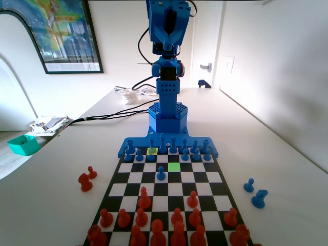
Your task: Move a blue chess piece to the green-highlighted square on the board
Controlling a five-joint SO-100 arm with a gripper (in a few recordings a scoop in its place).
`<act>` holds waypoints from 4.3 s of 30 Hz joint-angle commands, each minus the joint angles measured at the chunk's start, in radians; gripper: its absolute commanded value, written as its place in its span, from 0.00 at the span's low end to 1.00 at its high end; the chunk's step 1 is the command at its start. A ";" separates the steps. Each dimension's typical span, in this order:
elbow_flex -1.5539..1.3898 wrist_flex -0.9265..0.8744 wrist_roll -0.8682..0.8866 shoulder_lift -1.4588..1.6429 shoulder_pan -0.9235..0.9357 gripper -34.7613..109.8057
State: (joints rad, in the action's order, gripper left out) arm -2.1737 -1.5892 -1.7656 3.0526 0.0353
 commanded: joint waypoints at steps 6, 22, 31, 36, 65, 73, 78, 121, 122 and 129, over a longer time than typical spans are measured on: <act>-0.008 0.017 -0.003 0.003 0.002 0.25; -0.008 0.017 -0.003 0.003 0.002 0.25; -0.006 0.017 -0.003 0.003 0.002 0.25; -0.006 0.015 -0.005 0.002 0.000 0.25; 0.249 -0.097 -0.571 -0.569 0.196 0.25; 0.161 -0.037 -0.813 -0.732 0.298 0.25; 0.040 0.044 -0.893 -0.742 0.307 0.25; -0.324 0.615 -1.187 -1.049 0.333 0.33; -0.327 0.617 -1.187 -1.049 0.331 0.33; -0.388 0.669 -1.192 -1.048 0.324 0.33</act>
State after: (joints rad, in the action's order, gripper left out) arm -2.5495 -0.9296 -2.9130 1.9681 0.3467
